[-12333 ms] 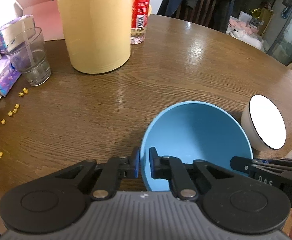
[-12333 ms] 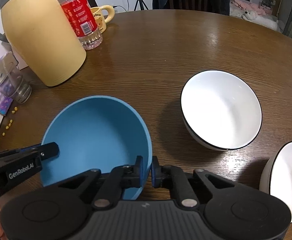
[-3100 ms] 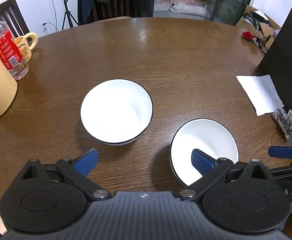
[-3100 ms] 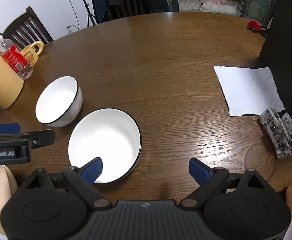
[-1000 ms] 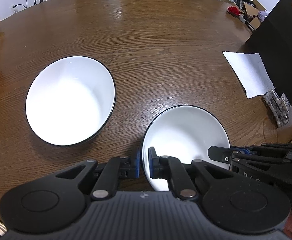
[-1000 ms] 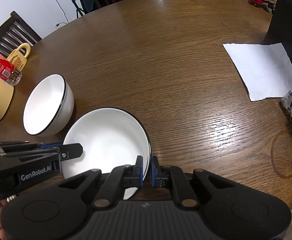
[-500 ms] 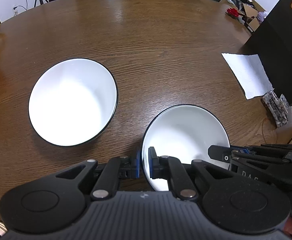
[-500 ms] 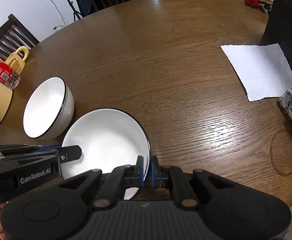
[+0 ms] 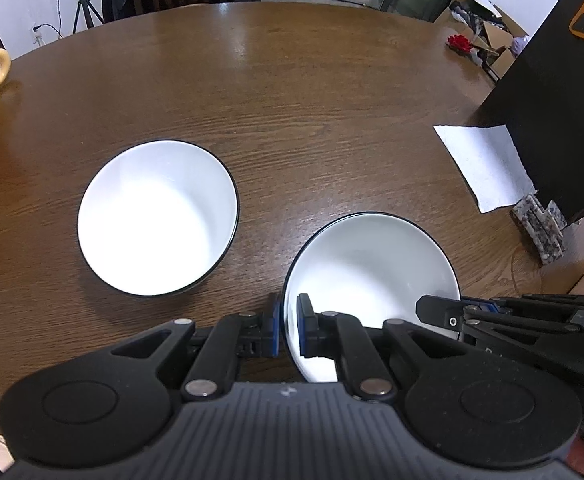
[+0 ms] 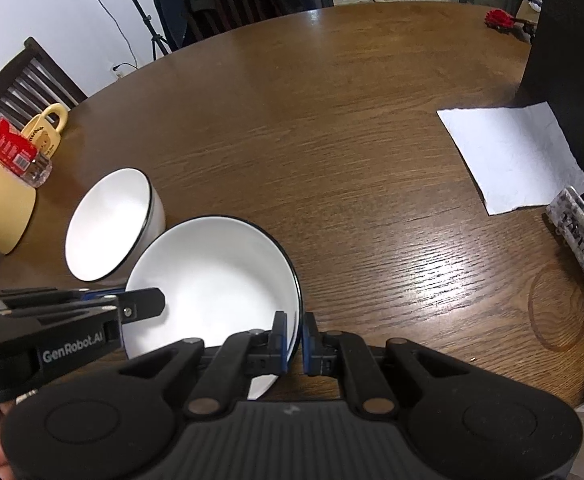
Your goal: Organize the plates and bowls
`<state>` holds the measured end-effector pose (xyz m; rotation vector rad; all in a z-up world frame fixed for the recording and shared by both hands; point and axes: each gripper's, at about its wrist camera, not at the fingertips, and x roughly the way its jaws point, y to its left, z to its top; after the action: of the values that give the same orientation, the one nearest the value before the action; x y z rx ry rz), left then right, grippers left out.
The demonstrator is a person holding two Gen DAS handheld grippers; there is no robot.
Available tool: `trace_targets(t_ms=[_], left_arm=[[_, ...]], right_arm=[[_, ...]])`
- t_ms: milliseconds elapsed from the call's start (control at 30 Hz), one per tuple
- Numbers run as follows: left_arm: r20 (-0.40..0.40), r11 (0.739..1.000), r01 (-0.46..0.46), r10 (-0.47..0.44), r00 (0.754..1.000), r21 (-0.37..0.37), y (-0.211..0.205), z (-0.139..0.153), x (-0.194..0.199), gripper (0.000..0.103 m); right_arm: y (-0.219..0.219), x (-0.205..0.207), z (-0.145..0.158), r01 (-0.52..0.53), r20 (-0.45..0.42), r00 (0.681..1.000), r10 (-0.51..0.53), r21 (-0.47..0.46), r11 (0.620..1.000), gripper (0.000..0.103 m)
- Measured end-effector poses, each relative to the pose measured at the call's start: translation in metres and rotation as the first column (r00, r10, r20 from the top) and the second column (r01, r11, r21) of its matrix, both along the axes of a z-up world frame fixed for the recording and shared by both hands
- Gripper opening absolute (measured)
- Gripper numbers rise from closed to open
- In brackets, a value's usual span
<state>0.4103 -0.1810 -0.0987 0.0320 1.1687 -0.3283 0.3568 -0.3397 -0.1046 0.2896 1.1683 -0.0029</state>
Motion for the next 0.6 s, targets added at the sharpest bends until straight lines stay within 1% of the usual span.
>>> trace_targets(t_ms=[600], left_arm=[[0.063, 0.999, -0.041, 0.042, 0.997, -0.013, 0.016, 0.032, -0.019, 0.009]], right_arm=[[0.015, -0.013, 0.034, -0.031, 0.051, 0.998, 0.031, -0.003, 1.000, 0.007]])
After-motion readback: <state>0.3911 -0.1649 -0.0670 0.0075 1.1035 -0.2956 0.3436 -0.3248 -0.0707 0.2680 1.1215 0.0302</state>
